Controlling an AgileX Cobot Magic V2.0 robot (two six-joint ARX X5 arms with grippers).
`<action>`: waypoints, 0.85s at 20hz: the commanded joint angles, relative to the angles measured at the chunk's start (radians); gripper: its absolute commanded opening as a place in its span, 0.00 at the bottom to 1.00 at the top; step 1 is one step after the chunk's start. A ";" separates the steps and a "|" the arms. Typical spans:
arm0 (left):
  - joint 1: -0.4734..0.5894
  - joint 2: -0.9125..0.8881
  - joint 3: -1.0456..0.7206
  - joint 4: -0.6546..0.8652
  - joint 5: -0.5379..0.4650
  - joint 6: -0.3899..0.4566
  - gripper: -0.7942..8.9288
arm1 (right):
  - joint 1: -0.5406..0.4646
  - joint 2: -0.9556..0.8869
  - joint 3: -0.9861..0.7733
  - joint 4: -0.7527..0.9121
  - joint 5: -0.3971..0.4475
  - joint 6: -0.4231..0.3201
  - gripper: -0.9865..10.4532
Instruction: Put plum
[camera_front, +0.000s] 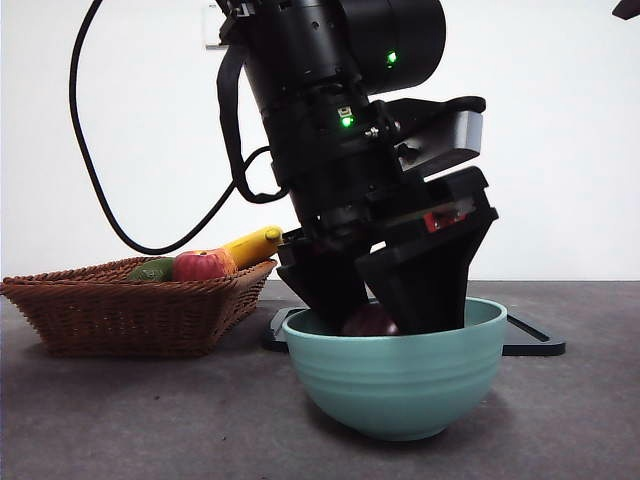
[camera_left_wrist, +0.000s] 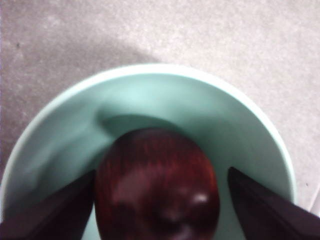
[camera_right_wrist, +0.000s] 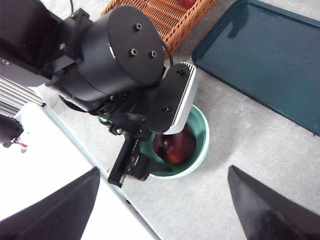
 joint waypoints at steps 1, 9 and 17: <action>-0.013 0.022 0.054 -0.025 -0.002 0.011 0.53 | 0.004 0.006 0.021 0.003 0.001 0.000 0.45; 0.001 0.002 0.261 -0.202 -0.001 0.005 0.53 | 0.004 0.006 0.021 0.002 0.001 0.000 0.45; 0.183 -0.289 0.287 -0.186 0.016 -0.076 0.53 | 0.004 0.006 0.021 0.003 0.001 0.000 0.45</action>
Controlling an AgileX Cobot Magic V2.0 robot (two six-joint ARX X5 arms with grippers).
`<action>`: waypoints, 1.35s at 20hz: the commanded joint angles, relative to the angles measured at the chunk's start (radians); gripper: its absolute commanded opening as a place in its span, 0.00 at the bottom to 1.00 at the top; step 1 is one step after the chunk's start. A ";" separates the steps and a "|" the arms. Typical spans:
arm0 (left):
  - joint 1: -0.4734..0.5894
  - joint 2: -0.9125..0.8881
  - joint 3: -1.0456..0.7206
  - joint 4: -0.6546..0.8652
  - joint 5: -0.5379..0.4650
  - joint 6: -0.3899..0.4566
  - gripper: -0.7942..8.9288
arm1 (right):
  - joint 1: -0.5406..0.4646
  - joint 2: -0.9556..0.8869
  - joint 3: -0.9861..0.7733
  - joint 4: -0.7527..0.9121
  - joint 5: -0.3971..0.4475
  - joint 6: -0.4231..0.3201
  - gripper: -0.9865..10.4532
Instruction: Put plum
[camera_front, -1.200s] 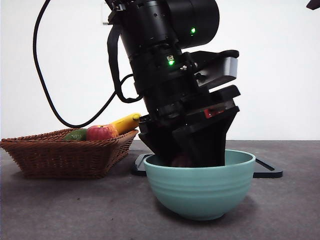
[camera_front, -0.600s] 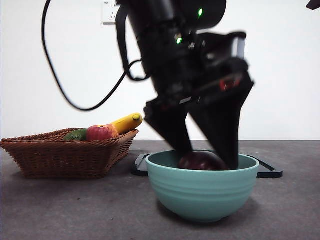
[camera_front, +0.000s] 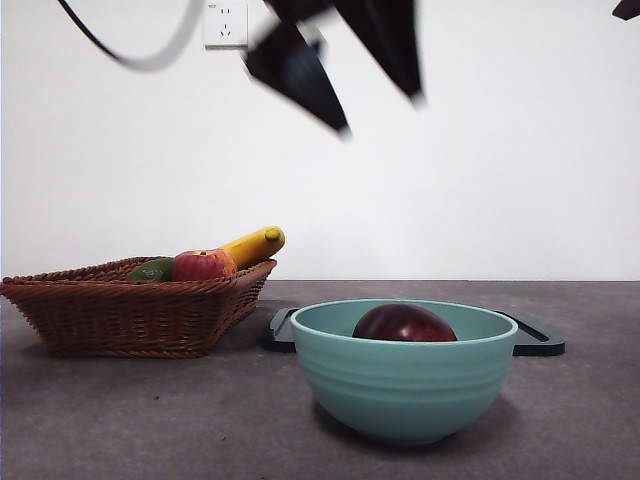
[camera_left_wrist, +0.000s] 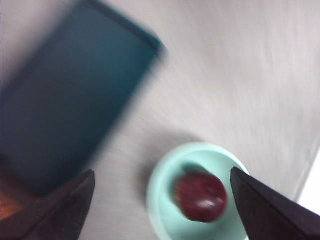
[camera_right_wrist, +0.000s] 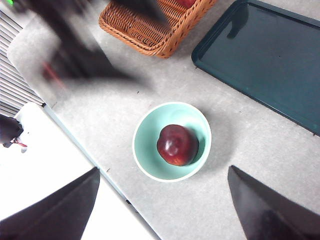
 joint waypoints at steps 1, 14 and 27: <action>0.069 -0.091 0.027 0.002 0.043 -0.038 0.53 | 0.004 0.006 0.021 0.003 0.001 0.000 0.45; 0.281 -0.500 -0.384 -0.043 0.333 -0.048 0.53 | 0.004 0.006 0.021 0.004 0.022 0.000 0.45; 0.276 -0.572 -0.614 -0.029 0.517 -0.048 0.53 | 0.004 0.007 0.019 -0.008 0.023 0.000 0.45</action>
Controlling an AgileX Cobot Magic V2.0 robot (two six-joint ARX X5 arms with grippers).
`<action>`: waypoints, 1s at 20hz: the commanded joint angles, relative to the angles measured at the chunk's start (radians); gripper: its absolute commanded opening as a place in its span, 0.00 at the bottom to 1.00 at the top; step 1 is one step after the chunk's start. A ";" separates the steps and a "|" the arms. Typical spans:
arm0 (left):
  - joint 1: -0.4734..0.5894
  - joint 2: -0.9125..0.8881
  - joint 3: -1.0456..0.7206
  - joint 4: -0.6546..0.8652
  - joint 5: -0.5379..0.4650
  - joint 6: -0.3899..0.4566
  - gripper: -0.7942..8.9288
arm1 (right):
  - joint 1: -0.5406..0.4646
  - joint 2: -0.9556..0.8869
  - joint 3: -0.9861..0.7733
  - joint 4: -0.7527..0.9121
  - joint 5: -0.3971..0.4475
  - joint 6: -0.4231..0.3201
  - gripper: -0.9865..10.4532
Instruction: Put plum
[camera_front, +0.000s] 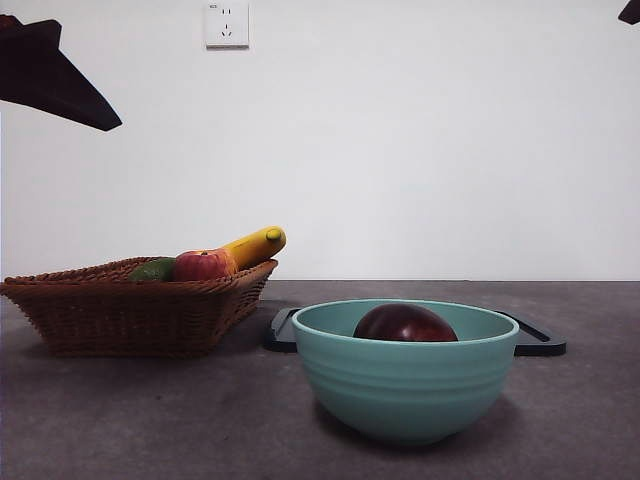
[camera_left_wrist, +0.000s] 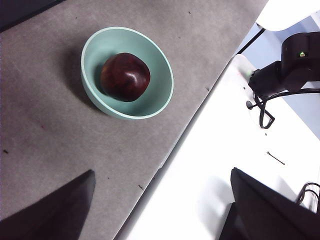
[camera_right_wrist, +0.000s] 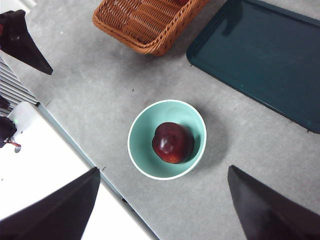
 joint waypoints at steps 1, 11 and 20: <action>-0.007 0.003 0.010 0.010 0.008 0.002 0.53 | 0.004 0.007 0.019 -0.002 0.001 0.001 0.45; -0.007 0.003 0.010 0.011 0.008 0.002 0.53 | 0.012 0.076 -0.175 0.158 0.005 0.138 0.44; -0.007 0.003 0.010 0.018 0.008 0.002 0.53 | 0.163 0.241 -0.348 0.463 0.175 0.258 0.39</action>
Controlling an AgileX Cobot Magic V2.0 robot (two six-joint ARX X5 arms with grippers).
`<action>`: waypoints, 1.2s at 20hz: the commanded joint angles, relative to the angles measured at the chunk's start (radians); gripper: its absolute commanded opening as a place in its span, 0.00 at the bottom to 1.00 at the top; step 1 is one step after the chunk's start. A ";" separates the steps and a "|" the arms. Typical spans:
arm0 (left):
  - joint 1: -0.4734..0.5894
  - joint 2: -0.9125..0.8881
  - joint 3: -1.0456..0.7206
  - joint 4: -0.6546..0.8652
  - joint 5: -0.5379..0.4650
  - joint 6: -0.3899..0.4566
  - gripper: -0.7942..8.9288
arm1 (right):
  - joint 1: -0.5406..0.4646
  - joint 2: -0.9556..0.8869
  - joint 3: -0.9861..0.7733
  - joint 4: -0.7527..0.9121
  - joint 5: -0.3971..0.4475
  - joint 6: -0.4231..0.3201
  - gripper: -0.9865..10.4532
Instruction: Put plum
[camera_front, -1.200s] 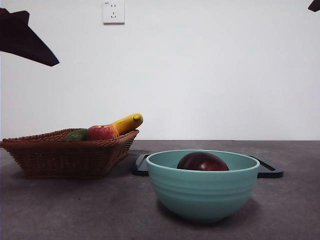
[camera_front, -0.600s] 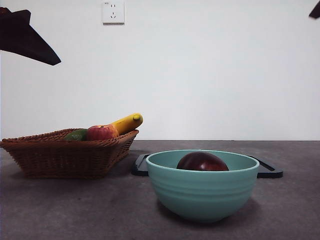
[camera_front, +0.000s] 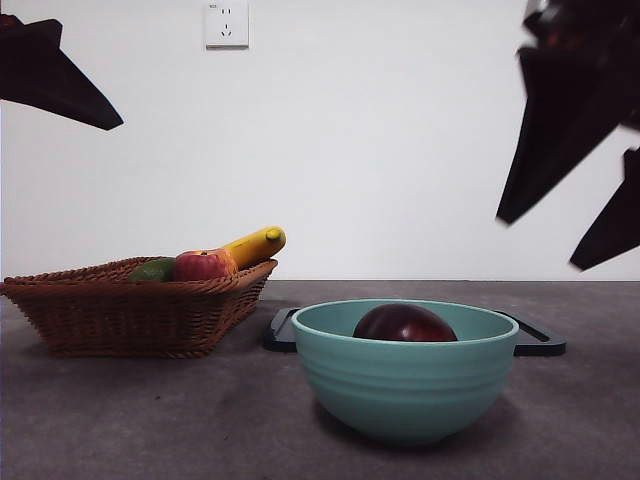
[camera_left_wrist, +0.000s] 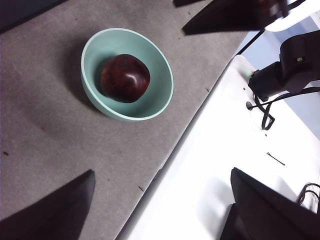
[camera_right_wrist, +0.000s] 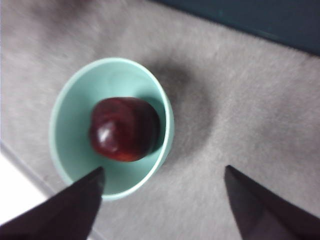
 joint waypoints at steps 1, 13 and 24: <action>-0.007 0.003 0.010 0.012 0.008 0.002 0.53 | 0.047 0.063 0.007 0.061 0.048 0.033 0.39; -0.007 0.003 0.010 0.016 0.007 0.002 0.53 | 0.183 0.286 0.007 0.225 0.209 0.081 0.21; -0.007 0.003 0.010 0.030 0.007 0.002 0.53 | 0.182 0.283 0.025 0.247 0.208 0.112 0.09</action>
